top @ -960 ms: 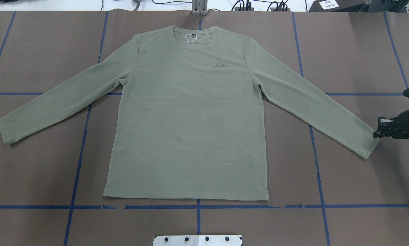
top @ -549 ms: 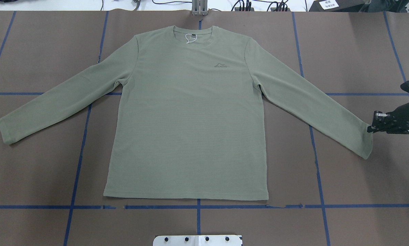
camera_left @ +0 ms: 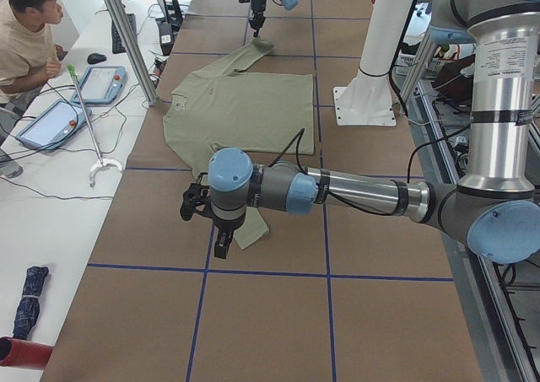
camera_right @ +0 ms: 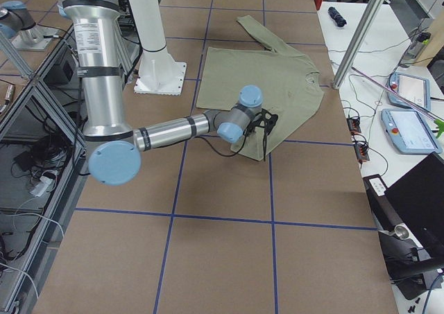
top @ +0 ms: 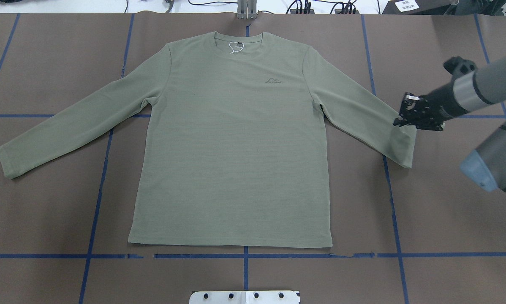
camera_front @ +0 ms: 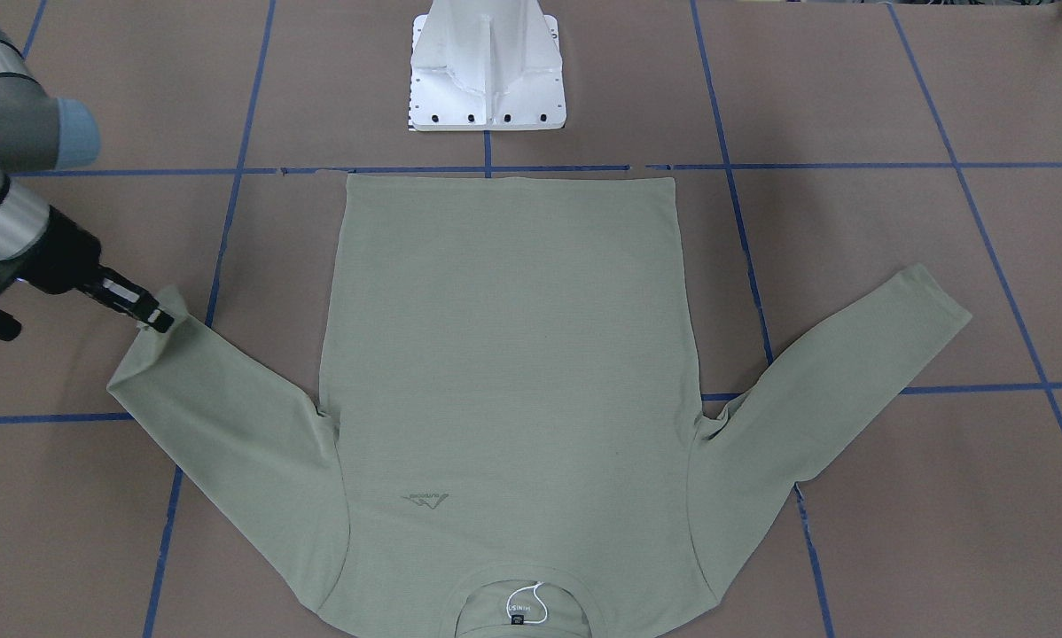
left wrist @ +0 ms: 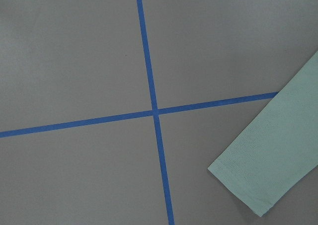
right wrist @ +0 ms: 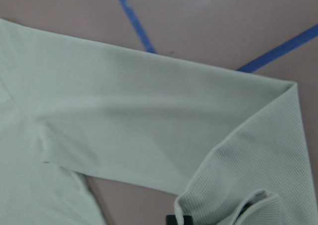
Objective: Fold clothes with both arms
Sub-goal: 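Lift the cuff with the right gripper and carry it across the shirt toward the collar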
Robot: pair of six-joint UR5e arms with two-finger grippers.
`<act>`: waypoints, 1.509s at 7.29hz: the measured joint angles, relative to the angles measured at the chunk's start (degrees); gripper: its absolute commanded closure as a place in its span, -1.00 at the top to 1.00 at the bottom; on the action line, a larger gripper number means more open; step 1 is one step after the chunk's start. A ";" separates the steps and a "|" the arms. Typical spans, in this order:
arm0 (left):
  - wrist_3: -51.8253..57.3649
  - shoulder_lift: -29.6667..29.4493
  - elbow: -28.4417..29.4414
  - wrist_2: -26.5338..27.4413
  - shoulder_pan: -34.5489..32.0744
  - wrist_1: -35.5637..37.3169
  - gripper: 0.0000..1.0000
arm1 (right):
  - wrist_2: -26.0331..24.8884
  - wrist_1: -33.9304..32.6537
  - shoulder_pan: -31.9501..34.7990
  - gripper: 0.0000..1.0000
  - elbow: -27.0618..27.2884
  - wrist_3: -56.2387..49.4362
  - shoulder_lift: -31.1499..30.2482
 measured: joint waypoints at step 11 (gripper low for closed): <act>0.09 0.09 -1.66 -0.56 0.02 0.03 1.00 | -25.67 -1.64 -18.41 -1.00 -43.02 13.04 58.29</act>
